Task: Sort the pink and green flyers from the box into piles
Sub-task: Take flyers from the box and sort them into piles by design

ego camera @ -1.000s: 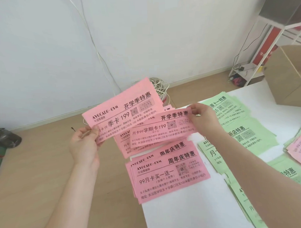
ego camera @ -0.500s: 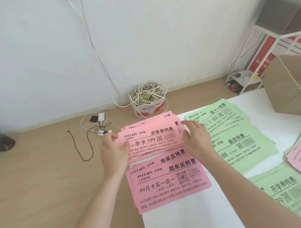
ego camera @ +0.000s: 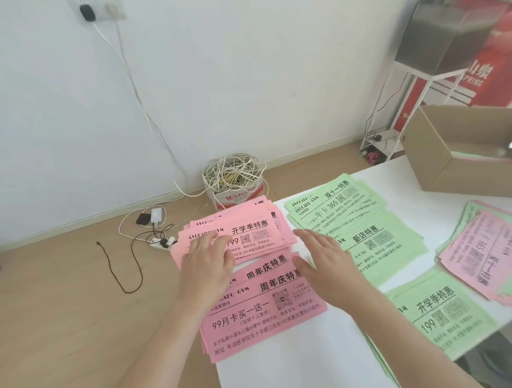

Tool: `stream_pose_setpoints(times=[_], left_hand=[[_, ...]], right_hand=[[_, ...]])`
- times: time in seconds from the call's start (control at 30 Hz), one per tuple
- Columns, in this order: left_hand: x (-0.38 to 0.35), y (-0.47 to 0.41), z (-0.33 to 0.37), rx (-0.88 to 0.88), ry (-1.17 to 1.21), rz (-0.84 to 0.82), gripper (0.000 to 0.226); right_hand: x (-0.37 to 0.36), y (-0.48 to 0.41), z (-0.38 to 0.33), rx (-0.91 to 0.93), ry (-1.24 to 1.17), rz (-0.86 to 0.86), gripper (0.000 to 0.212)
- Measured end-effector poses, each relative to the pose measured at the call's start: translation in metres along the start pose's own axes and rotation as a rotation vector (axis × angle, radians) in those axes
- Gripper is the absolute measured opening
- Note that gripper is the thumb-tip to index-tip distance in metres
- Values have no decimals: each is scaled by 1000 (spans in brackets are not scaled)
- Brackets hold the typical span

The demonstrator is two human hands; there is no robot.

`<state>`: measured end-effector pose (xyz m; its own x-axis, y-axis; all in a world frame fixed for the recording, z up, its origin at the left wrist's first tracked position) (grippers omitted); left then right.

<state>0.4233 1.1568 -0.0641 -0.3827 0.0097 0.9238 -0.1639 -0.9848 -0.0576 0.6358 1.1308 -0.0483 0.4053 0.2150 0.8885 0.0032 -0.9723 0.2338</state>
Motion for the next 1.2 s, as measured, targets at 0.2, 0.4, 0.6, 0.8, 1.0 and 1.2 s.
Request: stream_pose_setpoints(times=[0.2, 0.4, 0.6, 0.8, 1.0, 1.2], left_hand=[[7, 19, 131, -271, 257, -32, 26], [-42, 20, 260, -447, 274, -61, 25], [-132, 0, 378, -533, 145, -201, 31], [-222, -16, 442, -558, -126, -408, 71], [-226, -27, 457, -557, -300, -396, 69], [-207, -48, 452, -435, -268, -215, 39]], right_hand=[[66, 57, 90, -50, -102, 115, 54], [104, 78, 225, -258, -41, 225, 52], [101, 74, 327, -314, -100, 151, 61], [98, 75, 375, -300, 19, 117, 63], [108, 73, 389, -246, -166, 57, 54], [112, 72, 421, -588, -1298, 59, 34]])
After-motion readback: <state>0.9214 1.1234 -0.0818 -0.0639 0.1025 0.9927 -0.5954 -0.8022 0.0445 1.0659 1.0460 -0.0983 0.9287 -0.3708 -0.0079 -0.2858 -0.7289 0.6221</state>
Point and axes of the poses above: each hand's wrist, its own y-axis away from the middle knuckle, its own x-axis out of the back of the hand, z = x × y, the point moved 8 cm from there along -y, towards the middle knuckle, and after that the axes turned 8 degrees about -x, right-handed, at the moved point
